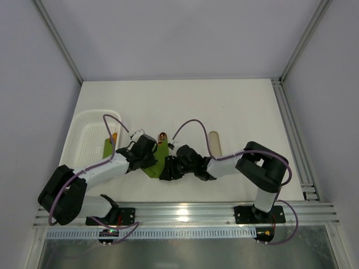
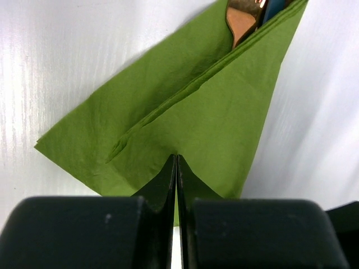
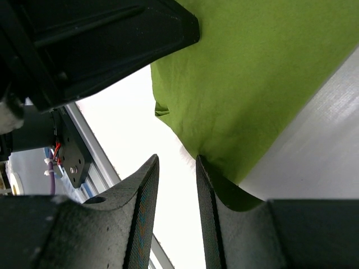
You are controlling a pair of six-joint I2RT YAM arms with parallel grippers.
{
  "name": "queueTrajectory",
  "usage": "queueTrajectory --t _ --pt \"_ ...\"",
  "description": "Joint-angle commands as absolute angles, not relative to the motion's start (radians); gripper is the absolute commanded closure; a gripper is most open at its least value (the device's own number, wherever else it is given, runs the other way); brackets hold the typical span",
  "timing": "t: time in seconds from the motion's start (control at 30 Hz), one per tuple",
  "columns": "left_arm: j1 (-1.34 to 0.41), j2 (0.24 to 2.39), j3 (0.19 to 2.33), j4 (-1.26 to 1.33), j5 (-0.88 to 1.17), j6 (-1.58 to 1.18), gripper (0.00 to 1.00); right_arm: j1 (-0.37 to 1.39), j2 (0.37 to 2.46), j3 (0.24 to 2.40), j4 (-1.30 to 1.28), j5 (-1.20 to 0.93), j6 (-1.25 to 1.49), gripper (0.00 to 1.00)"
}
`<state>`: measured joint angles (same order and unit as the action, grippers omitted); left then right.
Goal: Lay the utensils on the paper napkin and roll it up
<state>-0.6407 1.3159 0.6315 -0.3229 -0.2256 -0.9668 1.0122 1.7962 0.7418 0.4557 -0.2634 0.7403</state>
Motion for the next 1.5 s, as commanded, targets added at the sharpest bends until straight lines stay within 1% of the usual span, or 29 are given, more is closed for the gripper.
queueTrajectory --t 0.0,0.23,0.33,0.37,0.47,0.5,0.63,1.03,1.2,1.47 --pt "-0.634 1.321 0.612 -0.264 -0.287 -0.971 1.00 1.002 1.721 0.765 0.405 -0.232 0.700 0.63" --pt "-0.632 1.348 0.600 -0.244 -0.290 -0.966 1.00 0.951 1.698 0.790 0.399 -0.255 0.687 0.63" --pt "-0.629 1.361 0.600 -0.238 -0.285 -0.969 1.00 0.931 1.718 0.804 0.399 -0.270 0.690 0.65" --pt "-0.627 1.364 0.598 -0.235 -0.282 -0.971 1.00 0.927 1.724 0.813 0.397 -0.271 0.690 0.67" --pt "-0.627 1.361 0.589 -0.229 -0.275 -0.977 1.00 0.923 1.749 0.841 0.393 -0.270 0.681 0.78" --pt "-0.629 1.356 0.581 -0.222 -0.276 -0.979 1.00 0.923 1.756 0.851 0.378 -0.268 0.680 0.85" --pt "-0.627 1.339 0.574 -0.219 -0.278 -0.977 1.00 0.922 1.793 0.903 0.361 -0.264 0.669 0.91" --pt "-0.627 1.335 0.555 -0.193 -0.235 -0.992 1.00 0.916 1.927 1.026 0.327 -0.227 0.673 0.93" --pt "-0.626 1.331 0.545 -0.183 -0.224 -1.000 1.00 0.911 1.962 1.040 0.282 -0.160 0.681 0.96" --pt "-0.627 1.342 0.561 -0.190 -0.227 -0.994 1.00 0.911 1.957 0.999 0.212 -0.061 0.736 0.96"
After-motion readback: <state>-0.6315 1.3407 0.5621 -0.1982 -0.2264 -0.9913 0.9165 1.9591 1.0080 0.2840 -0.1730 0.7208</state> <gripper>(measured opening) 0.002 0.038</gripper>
